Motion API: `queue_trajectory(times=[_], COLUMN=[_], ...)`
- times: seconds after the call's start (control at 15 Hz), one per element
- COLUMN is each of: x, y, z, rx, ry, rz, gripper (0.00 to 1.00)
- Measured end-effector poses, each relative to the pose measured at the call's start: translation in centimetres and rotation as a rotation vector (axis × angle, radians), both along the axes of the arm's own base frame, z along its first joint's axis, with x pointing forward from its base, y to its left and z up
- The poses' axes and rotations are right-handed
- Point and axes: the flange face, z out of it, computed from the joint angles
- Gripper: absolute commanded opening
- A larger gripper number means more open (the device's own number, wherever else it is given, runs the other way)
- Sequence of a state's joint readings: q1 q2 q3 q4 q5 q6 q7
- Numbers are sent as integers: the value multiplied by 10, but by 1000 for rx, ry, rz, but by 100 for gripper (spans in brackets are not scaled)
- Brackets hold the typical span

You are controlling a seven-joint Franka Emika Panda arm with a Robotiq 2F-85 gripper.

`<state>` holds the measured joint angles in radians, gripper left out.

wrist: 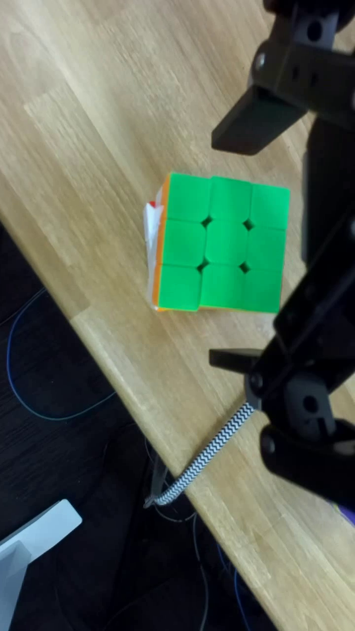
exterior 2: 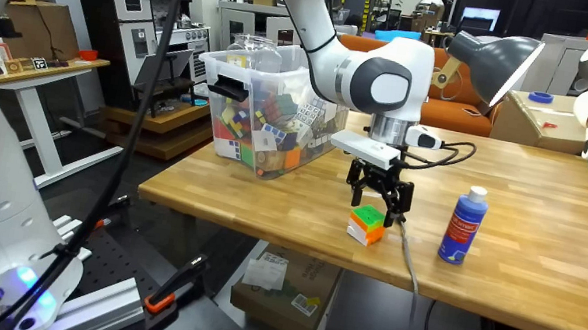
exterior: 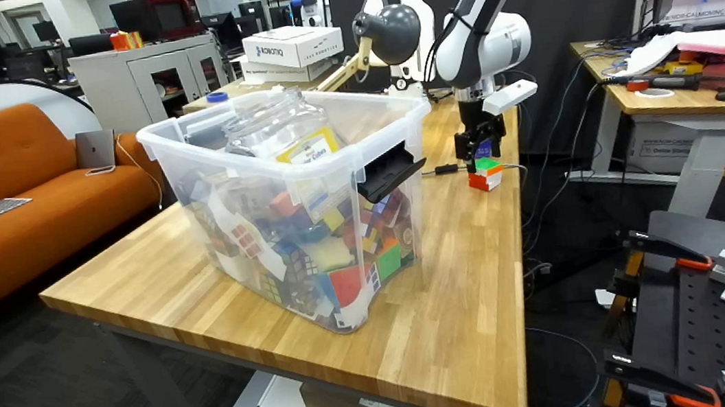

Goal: Put the green object in the storage box

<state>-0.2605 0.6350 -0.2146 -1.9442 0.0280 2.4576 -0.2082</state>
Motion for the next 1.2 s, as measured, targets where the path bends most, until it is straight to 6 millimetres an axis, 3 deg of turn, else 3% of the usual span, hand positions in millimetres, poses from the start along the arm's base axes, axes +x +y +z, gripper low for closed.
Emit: queue_trajectory(times=[0.33, 0.47, 0.8, 1.2], x=[14, 15, 23, 29], y=[-5, -11, -23, -24], z=[-18, -22, -13, -7], rx=[-3, -1, -2, 2], ry=[15, 26, 27, 40], rz=[9, 1, -17, -38], gripper=[100, 74, 38, 37])
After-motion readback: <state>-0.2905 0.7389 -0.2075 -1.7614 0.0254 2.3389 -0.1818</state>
